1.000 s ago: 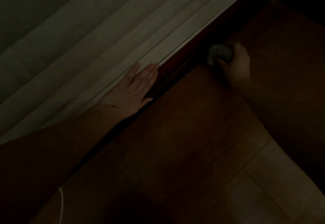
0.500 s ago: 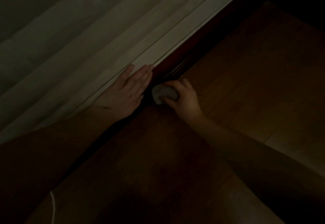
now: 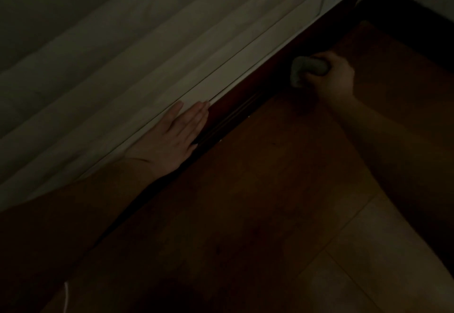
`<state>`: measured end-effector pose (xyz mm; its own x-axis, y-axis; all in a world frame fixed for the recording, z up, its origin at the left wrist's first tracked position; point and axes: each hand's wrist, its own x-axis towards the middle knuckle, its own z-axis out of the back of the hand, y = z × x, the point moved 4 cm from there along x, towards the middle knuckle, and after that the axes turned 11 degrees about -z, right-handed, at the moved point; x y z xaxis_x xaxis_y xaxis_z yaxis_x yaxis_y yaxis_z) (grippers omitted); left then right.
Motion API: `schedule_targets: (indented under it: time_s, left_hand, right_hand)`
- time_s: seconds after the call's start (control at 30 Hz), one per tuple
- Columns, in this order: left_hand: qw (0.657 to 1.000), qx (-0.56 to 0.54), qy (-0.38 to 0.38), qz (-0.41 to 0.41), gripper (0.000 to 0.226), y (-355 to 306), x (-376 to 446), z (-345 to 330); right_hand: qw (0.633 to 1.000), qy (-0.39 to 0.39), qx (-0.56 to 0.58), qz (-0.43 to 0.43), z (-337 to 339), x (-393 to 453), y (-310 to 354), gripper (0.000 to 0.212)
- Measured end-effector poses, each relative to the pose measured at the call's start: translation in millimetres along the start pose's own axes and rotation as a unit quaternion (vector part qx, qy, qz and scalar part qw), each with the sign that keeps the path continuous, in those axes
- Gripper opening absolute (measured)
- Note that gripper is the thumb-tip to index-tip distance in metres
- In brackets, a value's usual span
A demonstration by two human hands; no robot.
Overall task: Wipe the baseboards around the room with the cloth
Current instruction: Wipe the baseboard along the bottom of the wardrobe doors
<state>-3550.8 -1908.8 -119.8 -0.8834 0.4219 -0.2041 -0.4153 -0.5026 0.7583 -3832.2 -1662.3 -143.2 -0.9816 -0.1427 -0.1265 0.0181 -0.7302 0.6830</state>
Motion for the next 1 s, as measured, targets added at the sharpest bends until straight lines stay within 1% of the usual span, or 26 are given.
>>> schedule_targets:
  time_s: [0.07,0.13,0.17,0.23,0.3,0.33,0.43,0.57,0.7,0.77,0.9,1.0]
  left_hand:
    - [1.0,-0.001,-0.001,0.001,0.078,1,1,0]
    - [1.0,0.004,-0.001,0.003,0.079,2,1,0]
    - [1.0,0.005,0.0,0.003,0.079,2,1,0]
    - [1.0,0.008,0.004,0.001,0.078,2,0,0]
    - [1.0,0.015,0.009,0.0,0.077,1,0,0]
    - [1.0,0.017,0.008,0.001,0.076,1,-1,0]
    - [1.0,0.019,-0.002,0.004,0.074,2,0,1]
    - [1.0,0.022,0.001,0.002,0.076,1,-1,0]
    - [1.0,0.012,0.007,0.013,0.077,3,-1,1]
    - [1.0,0.015,0.013,0.013,0.077,2,-1,0]
    - [1.0,0.014,0.011,0.012,0.077,3,-3,2]
    - [1.0,0.02,0.018,0.006,0.074,2,1,3]
  right_hand:
    - [0.998,-0.031,0.04,-0.048,3,-2,-9,0.05]
    - [0.995,-0.031,0.075,-0.058,-5,-25,-8,0.051]
    - [0.995,-0.01,0.087,-0.044,-15,-44,-5,0.051]
    - [0.993,0.067,0.096,0.013,-43,-90,7,0.05]
    - [0.984,0.143,0.082,0.069,-74,-136,23,0.048]
    - [0.979,0.163,0.077,0.09,-87,-154,32,0.046]
    - [0.972,0.182,0.091,0.119,-108,-178,55,0.044]
    - [0.969,0.199,0.059,0.132,-98,-158,65,0.042]
    - [0.977,0.18,0.007,0.117,-71,-107,59,0.036]
    - [0.983,0.158,0.0,0.096,-56,-80,51,0.035]
    - [0.996,0.087,0.018,0.031,-22,-29,33,0.035]
    - [0.996,0.082,0.021,0.022,-10,-9,26,0.034]
